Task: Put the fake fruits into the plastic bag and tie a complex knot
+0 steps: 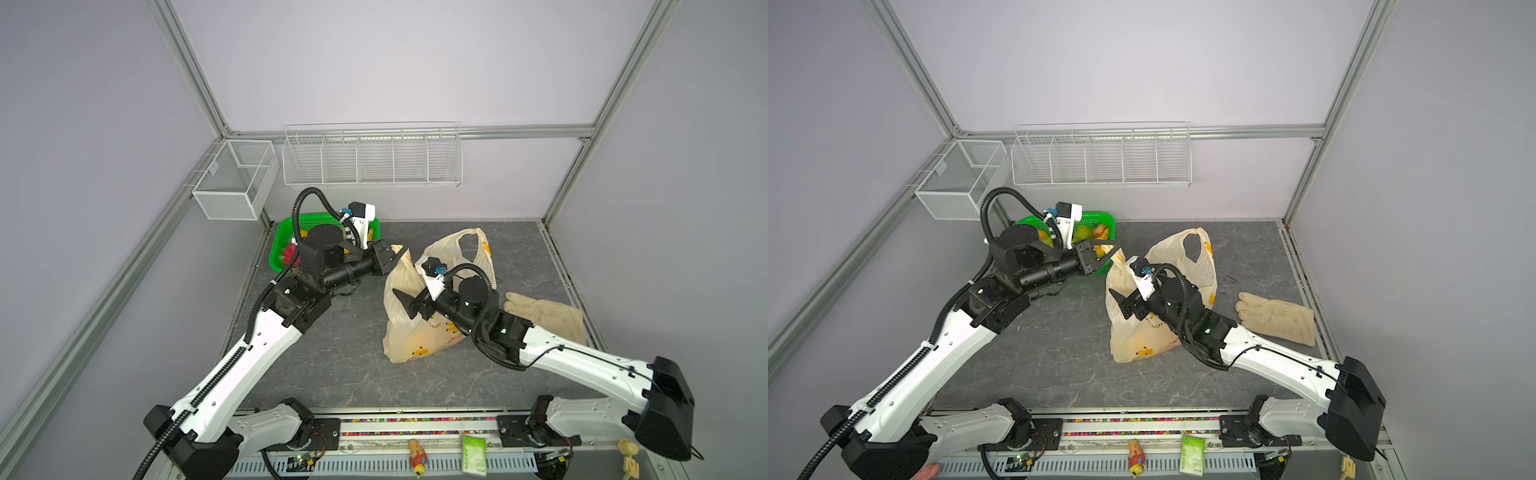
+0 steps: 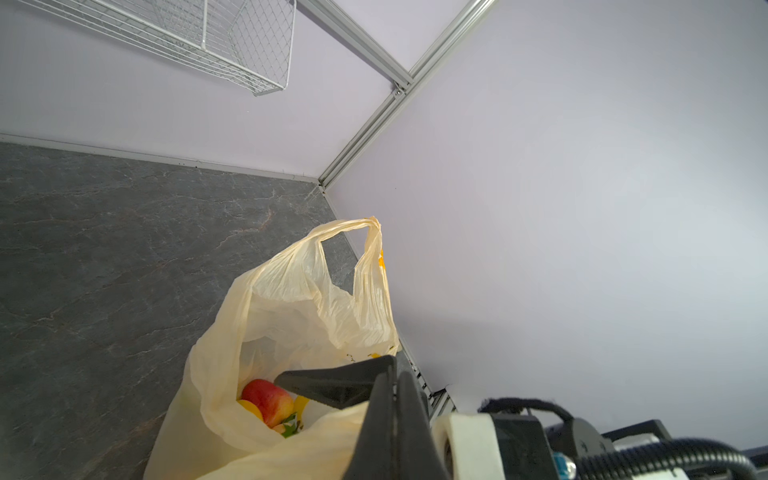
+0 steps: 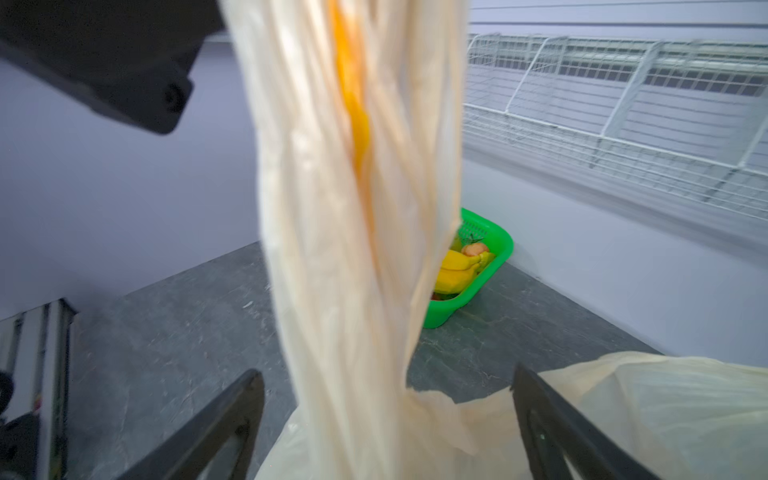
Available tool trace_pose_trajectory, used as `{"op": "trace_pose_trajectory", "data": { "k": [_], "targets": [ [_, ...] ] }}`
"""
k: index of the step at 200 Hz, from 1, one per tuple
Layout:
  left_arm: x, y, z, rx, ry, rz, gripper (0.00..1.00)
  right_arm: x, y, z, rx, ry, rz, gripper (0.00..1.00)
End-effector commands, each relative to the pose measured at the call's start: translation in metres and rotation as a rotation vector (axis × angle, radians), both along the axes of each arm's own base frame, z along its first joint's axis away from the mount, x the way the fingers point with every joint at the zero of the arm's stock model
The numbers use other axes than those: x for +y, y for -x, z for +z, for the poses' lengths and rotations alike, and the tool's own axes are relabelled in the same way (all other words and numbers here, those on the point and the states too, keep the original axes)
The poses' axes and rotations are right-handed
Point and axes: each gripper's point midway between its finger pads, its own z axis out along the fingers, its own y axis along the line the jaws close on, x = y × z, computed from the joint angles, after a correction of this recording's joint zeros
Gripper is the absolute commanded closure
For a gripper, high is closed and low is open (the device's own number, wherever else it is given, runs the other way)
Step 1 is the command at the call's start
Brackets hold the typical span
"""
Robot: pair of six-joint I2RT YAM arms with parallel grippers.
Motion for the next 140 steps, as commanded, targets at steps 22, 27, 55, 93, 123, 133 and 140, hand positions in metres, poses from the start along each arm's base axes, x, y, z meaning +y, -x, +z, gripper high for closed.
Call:
{"op": "trace_pose_trajectory", "data": {
  "k": [22,27,55,93,123,133,140],
  "targets": [
    [0.009,0.003,0.012,0.069,0.114,0.047,1.00,-0.006,-0.025,0.044,-0.101,-0.225,-0.299,0.07],
    [0.010,0.003,0.014,0.071,0.121,0.049,1.00,-0.003,-0.027,0.044,-0.105,-0.231,-0.308,0.07],
    [0.012,0.003,0.014,0.081,0.131,0.061,1.00,0.011,-0.030,0.047,-0.135,-0.254,-0.335,0.05],
    [0.015,0.002,0.014,0.098,0.161,0.080,1.00,0.003,-0.049,0.036,-0.155,-0.281,-0.486,0.07],
    [0.019,0.001,0.016,0.113,0.200,0.103,1.00,0.005,-0.062,0.010,-0.157,-0.239,-0.553,0.23],
    [0.021,0.002,0.018,0.111,0.209,0.109,1.00,0.005,-0.066,-0.004,-0.145,-0.214,-0.565,0.29],
    [0.023,0.002,0.021,0.103,0.215,0.114,1.00,0.004,-0.067,-0.013,-0.141,-0.198,-0.573,0.33]
  ]
}}
